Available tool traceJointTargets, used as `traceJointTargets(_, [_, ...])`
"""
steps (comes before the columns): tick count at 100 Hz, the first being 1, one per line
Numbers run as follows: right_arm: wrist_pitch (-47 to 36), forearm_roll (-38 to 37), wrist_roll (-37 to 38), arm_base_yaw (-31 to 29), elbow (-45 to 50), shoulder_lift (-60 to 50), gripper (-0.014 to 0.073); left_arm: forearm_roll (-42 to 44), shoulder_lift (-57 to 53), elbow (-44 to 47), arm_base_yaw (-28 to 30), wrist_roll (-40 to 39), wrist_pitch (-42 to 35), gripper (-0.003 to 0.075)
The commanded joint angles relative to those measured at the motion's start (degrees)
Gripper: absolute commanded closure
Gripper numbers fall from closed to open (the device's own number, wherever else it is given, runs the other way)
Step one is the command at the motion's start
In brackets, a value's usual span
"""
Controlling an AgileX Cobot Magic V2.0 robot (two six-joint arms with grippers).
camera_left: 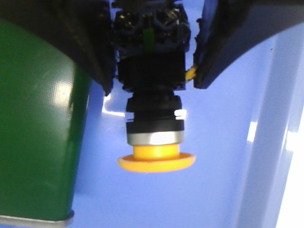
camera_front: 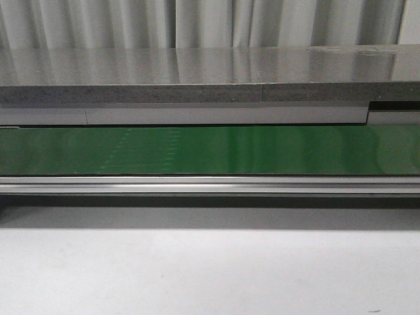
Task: Move button from right to left
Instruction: 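Carry the button with the left gripper over the blue tray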
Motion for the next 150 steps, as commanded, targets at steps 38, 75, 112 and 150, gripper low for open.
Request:
traceJointTargets(38, [-4.5, 0.8, -0.4, 0.0, -1.6, 0.4, 0.0662, -0.1, 2.7, -1.8, 0.1, 0.8, -7.3, 0.0591])
traceJointTargets(75, [-4.5, 0.8, -0.4, 0.0, -1.6, 0.4, 0.0662, -0.4, 2.7, -1.8, 0.1, 0.8, -7.6, 0.0587])
traceJointTargets(112, [-4.5, 0.8, -0.4, 0.0, -1.6, 0.4, 0.0662, -0.5, 2.7, -1.8, 0.1, 0.8, -7.6, 0.0376])
traceJointTargets(150, [-4.5, 0.8, -0.4, 0.0, -1.6, 0.4, 0.0662, -0.4, 2.7, -1.8, 0.1, 0.8, -7.7, 0.0342])
